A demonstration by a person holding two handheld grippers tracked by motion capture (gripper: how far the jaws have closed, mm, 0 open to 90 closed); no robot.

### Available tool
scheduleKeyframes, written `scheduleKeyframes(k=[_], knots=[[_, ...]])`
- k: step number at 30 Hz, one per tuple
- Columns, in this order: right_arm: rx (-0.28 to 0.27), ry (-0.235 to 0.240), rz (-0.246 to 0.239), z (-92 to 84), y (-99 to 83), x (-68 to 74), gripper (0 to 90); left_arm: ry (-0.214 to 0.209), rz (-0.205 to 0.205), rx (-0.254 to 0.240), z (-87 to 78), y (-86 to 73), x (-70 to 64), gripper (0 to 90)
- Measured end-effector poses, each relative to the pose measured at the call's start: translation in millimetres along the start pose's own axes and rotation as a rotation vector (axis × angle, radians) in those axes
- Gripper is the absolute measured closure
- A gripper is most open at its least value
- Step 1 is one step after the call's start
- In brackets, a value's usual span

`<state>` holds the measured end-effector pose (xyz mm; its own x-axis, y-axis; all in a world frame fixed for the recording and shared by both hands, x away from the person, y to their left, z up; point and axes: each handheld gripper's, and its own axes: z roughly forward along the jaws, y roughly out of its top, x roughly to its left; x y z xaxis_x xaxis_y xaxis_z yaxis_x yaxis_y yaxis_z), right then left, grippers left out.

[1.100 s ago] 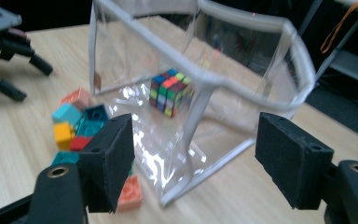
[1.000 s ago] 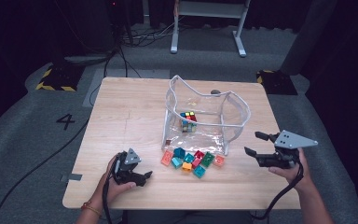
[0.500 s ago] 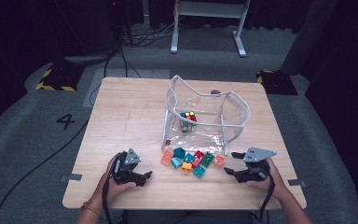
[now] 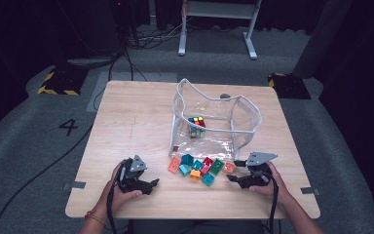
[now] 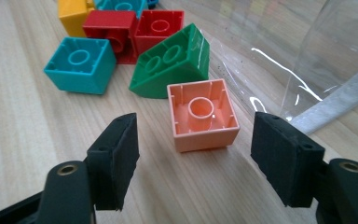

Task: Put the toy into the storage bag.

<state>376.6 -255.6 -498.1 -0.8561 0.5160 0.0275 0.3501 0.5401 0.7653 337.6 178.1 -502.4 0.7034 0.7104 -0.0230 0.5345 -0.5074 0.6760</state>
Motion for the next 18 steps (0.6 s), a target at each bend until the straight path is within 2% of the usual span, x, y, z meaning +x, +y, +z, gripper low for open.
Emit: scheduleKeyframes(k=[2,7,14,16,18], knots=[[0.0,0.004,0.008,3.6,0.1,-1.0,32.1,-0.001,0.001,0.0,0.0,0.0,0.1,12.5],[0.022,-0.019,-0.027,11.3,3.3,3.3,28.8,-0.001,0.002,0.0,0.0,0.1,0.2,12.5],[0.024,-0.01,-0.019,12.0,3.7,3.6,29.9,-0.001,0.001,0.0,0.0,0.0,0.1,12.5],[0.021,-0.012,-0.017,11.8,3.6,3.4,33.5,-0.002,0.001,0.0,0.0,0.0,0.2,12.5],[0.003,-0.019,-0.018,11.7,3.5,2.3,44.7,-0.001,0.003,0.0,0.0,0.1,0.2,12.5]])
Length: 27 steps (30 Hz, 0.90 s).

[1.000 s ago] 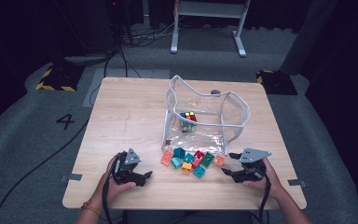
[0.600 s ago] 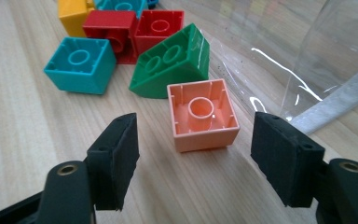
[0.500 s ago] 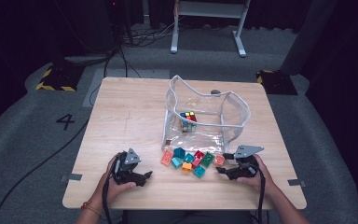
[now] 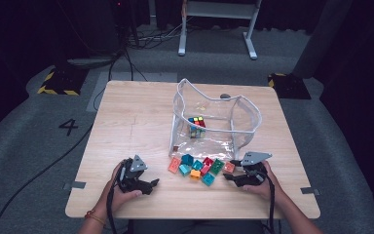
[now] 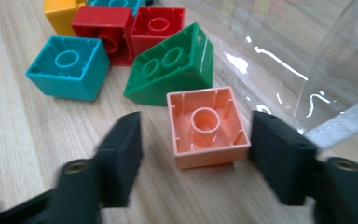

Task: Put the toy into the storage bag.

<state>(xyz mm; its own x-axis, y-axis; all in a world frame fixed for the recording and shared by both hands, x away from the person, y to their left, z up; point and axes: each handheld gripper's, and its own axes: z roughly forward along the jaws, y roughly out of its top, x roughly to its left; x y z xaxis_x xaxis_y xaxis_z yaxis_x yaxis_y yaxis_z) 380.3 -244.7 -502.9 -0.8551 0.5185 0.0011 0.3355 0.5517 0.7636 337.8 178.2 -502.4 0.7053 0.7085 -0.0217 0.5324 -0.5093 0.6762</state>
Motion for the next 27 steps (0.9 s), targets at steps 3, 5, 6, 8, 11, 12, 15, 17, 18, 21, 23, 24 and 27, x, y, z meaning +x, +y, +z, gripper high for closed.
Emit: scheduleKeyframes(k=[3,5,6,8,11,12,15,17,18,21,23,24,27], knots=[[-0.007,0.005,0.002,-1.4,-0.3,0.6,56.6,-0.001,-0.001,0.0,0.1,0.0,-0.1,12.5],[-0.009,-0.003,0.006,-2.1,-0.6,0.5,58.5,0.0,-0.001,0.0,0.1,-0.1,-0.2,12.5],[-0.01,-0.005,0.004,-2.4,-1.0,0.3,58.6,0.0,0.0,0.0,0.0,0.0,-0.1,12.5],[-0.012,-0.015,0.006,-3.5,-2.1,0.8,58.7,0.0,0.0,0.0,0.0,0.0,-0.1,12.5],[-0.02,0.01,0.036,-8.0,-5.4,-1.5,58.7,-0.001,0.0,0.0,0.0,0.0,-0.1,12.6],[-0.03,0.017,0.044,-10.1,-7.1,-2.5,58.7,-0.001,0.0,0.0,0.0,0.0,0.0,12.6],[-0.032,0.022,0.032,-16.7,-11.5,-3.5,58.7,-0.001,0.0,0.0,0.0,0.0,0.0,12.6],[-0.023,0.012,0.011,-19.5,-14.5,-3.0,58.7,-0.001,0.0,0.0,0.0,0.0,0.0,12.6],[-0.019,0.011,0.011,-21.0,-15.5,-2.9,58.7,-0.001,0.0,0.0,0.0,0.0,-0.1,12.6],[-0.019,0.001,0.005,-27.8,-19.6,-5.9,58.7,0.0,0.001,-0.001,0.0,0.0,-0.2,12.6],[-0.033,-0.011,0.019,-34.0,-21.7,-9.0,58.7,0.0,0.0,-0.001,0.0,-0.1,-0.2,12.6],[-0.04,-0.02,0.022,-37.2,-22.2,-10.8,58.7,0.0,0.0,-0.001,0.0,0.0,-0.1,12.6],[-0.06,-0.039,0.034,-46.1,-23.0,-16.4,58.7,-0.001,0.0,0.0,0.0,0.0,-0.1,12.6]])
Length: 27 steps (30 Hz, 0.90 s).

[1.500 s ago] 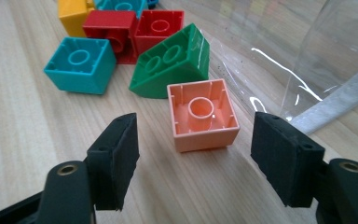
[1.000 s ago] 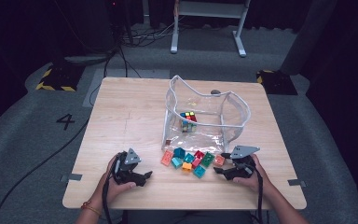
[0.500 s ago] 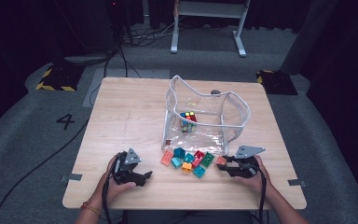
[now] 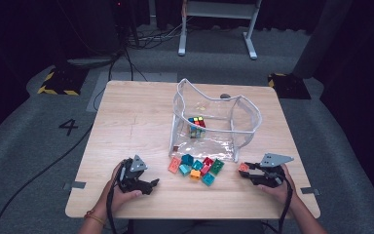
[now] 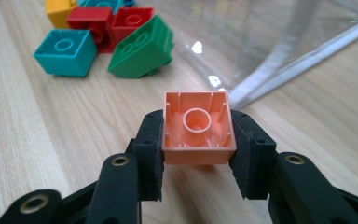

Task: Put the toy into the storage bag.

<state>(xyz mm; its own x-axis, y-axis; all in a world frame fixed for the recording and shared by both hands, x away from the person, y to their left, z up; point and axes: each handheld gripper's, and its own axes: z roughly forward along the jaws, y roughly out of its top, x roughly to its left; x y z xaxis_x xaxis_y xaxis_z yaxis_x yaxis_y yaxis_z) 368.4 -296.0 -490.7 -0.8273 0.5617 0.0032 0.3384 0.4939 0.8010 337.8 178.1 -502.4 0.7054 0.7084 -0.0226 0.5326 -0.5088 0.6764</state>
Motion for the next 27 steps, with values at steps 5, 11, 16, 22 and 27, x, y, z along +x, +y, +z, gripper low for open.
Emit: scheduleKeyframes(k=[5,11,16,22,27], knots=[[-0.041,-0.035,0.013,-15.7,3.4,-10.9,58.7,0.0,0.0,0.0,0.0,0.0,0.0,12.6],[-0.107,-0.101,0.045,-36.6,15.5,-24.0,58.7,0.0,0.001,0.001,0.0,0.0,0.1,12.6],[-0.147,-0.151,0.04,-57.5,34.8,-36.6,58.7,0.0,-0.001,0.0,0.0,0.0,0.0,12.6],[-0.206,-0.171,0.029,-77.8,60.1,-51.7,58.8,0.001,-0.002,0.0,-0.1,-0.2,-0.3,12.6],[-0.247,-0.18,-0.009,-89.5,80.2,-58.7,58.8,0.001,-0.003,-0.001,-0.1,-0.2,-0.3,12.6]])
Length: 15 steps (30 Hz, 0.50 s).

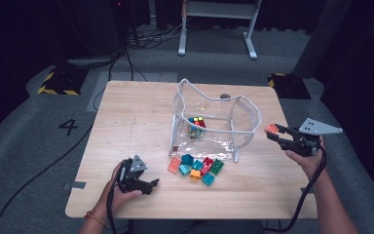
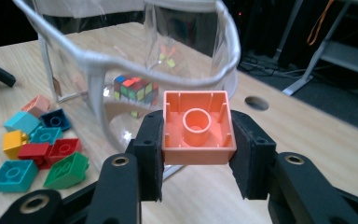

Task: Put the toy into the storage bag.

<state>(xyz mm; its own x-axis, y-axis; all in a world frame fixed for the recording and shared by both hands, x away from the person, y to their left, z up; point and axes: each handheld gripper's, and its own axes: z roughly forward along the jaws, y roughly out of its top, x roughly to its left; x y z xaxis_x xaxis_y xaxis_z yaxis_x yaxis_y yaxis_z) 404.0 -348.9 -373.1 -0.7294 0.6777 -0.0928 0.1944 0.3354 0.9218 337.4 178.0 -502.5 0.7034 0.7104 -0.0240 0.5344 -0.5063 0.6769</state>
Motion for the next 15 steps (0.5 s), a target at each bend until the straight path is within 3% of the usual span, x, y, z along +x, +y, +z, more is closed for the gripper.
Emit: scheduleKeyframes(k=[5,8,15], knots=[[-0.003,-0.018,-0.025,2.0,22.2,-7.3,58.8,0.001,0.0,0.001,-0.1,0.0,0.1,12.6],[-0.037,0.001,-0.026,2.3,34.7,-11.2,58.8,0.001,0.0,0.001,0.0,0.0,0.1,12.6],[-0.043,0.006,-0.064,8.6,63.2,-10.5,58.8,0.0,0.0,0.001,0.1,0.1,0.2,12.5]])
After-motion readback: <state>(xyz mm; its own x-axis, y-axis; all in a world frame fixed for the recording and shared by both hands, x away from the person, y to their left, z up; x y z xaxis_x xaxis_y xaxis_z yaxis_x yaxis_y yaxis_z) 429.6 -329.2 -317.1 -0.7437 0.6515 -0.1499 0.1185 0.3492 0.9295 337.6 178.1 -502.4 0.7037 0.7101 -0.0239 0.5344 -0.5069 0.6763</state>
